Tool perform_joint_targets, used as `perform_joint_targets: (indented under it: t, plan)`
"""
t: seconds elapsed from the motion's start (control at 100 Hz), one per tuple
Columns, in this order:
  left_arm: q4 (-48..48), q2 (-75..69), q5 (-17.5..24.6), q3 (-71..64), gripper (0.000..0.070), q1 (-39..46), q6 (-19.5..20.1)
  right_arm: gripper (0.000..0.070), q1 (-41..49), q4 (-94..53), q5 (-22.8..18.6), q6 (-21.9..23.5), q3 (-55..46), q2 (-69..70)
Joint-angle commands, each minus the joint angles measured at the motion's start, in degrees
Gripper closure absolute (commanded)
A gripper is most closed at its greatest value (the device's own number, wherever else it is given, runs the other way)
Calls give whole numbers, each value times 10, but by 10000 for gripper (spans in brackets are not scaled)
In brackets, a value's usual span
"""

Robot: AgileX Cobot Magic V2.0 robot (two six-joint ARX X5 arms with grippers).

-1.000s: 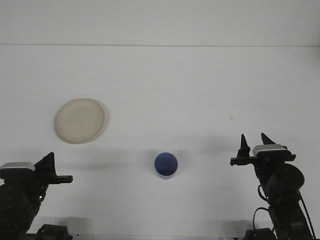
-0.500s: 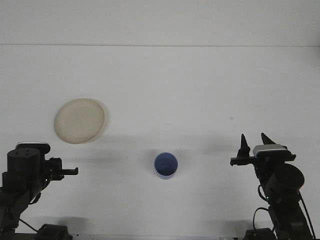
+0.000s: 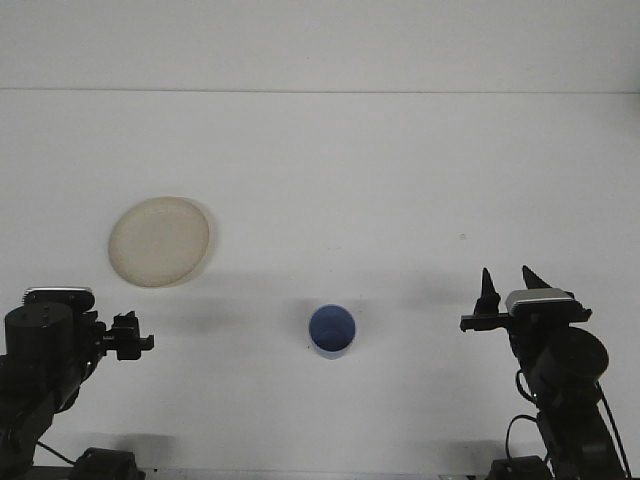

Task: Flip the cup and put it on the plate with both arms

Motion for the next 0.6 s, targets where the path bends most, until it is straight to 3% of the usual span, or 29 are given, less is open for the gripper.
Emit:
perform_joint_targets:
  t: [0.0, 0.09, 0.32, 0.59]
  plan:
    - [3, 4, 3, 9, 234, 1, -6, 287, 2, 7, 2, -4, 3, 3]
    - [4, 10, 13, 11, 236, -1, -12, 287, 2, 9, 2, -4, 3, 3]
    - [-1, 84, 87, 46, 236, -55, -48, 287, 2, 9, 2, -5, 3, 3]
    - [4, 227, 88, 134, 236, -205, -82, 287, 2, 9, 2, -5, 3, 3]
